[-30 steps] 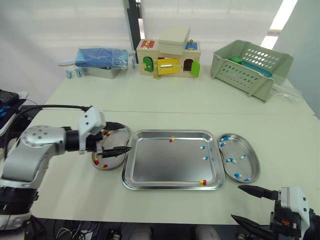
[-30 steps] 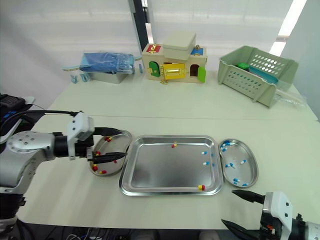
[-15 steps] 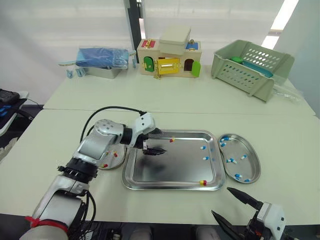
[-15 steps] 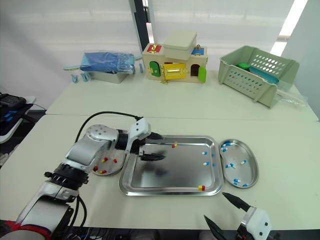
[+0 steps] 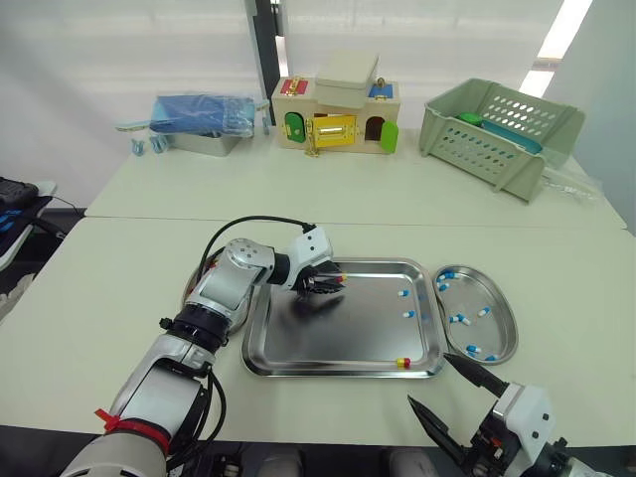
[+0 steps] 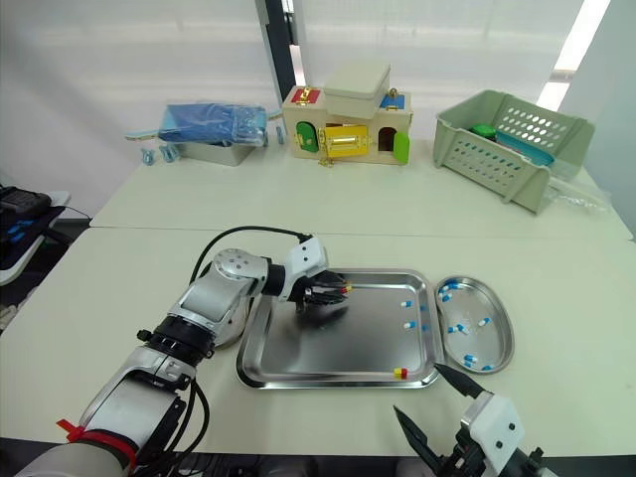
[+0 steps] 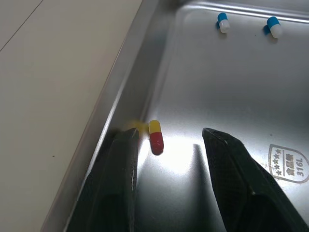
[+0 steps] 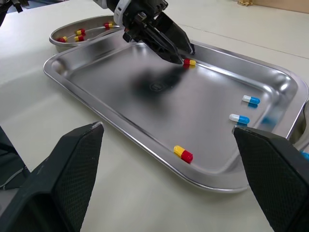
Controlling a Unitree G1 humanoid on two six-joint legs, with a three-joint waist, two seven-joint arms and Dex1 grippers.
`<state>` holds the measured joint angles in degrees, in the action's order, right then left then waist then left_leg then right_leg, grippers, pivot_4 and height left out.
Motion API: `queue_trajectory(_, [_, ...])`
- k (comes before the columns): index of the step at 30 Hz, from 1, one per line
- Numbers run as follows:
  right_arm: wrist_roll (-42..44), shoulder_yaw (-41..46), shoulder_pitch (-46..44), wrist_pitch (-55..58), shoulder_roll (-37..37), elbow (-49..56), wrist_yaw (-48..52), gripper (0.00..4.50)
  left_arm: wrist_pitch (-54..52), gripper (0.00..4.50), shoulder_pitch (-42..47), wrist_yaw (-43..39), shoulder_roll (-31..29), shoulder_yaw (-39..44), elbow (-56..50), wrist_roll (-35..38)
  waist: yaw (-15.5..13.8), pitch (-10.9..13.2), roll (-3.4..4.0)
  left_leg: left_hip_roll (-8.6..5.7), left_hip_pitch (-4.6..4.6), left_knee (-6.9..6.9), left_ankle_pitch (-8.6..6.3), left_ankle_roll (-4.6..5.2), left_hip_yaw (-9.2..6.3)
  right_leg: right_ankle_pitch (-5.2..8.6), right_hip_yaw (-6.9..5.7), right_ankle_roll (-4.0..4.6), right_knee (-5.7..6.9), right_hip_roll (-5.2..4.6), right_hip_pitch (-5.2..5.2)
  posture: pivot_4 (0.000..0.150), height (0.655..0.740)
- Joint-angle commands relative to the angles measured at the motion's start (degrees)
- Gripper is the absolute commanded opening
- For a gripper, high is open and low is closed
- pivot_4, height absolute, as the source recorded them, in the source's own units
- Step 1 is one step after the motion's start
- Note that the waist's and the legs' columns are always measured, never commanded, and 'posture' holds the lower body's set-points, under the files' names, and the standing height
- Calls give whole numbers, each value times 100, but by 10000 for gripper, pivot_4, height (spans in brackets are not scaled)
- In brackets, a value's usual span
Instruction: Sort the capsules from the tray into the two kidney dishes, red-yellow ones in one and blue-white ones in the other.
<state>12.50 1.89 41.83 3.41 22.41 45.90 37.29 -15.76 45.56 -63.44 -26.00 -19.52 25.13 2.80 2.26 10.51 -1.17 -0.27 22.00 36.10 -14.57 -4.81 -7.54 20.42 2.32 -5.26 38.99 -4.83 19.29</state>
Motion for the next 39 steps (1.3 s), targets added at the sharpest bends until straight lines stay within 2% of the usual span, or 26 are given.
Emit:
queue_trajectory(1, [82,-49,-16,112,76,315,-138,45000,74,22897,135,-51,38,11,-42,-96,-1,0,0,0,0,0,0,0,0,0,0,0,0,0,0,1500,7400])
queue_trajectory(19, [-5,-250,116,-55,184,230,-340,45000,-803,22897,182,4,306,-267,-113,-583,-21,-5,0,-1,-3,4,0,0,0,0,0,0,2,-1,-4,1500,7400])
queue_trajectory(22, [-19,-268,185,-158,202,176,-339,45000,-950,17265,153,-55,267,-296,-207,-617,-21,-6,-1,-1,-3,4,0,0,0,0,0,0,3,-1,-4,1500,7400])
queue_trajectory(27, [-9,-271,274,-280,246,122,-340,45000,-1110,2041,112,-70,170,-400,-273,-729,-20,-8,0,-1,-4,4,0,0,0,0,0,0,2,-1,-4,1500,7400])
queue_trajectory(28, [-5,-272,273,-290,252,114,-344,45000,-1119,543,101,-67,155,-416,-279,-741,-20,-10,-1,-1,-4,4,0,0,0,0,0,0,2,-1,-5,1500,7400])
queue_trajectory(37, [-24,-318,254,-371,283,38,-352,45000,-1058,543,80,-184,154,-397,-342,-689,-19,-13,-1,-1,-5,4,0,0,0,0,0,0,2,-1,-6,1500,7400])
queue_trajectory(39, [-24,-335,243,-396,322,31,-308,45000,-1017,543,-19,-478,39,-370,-680,-520,-13,-13,-1,-1,-5,4,0,1,0,0,0,0,2,-1,-6,1500,7400])
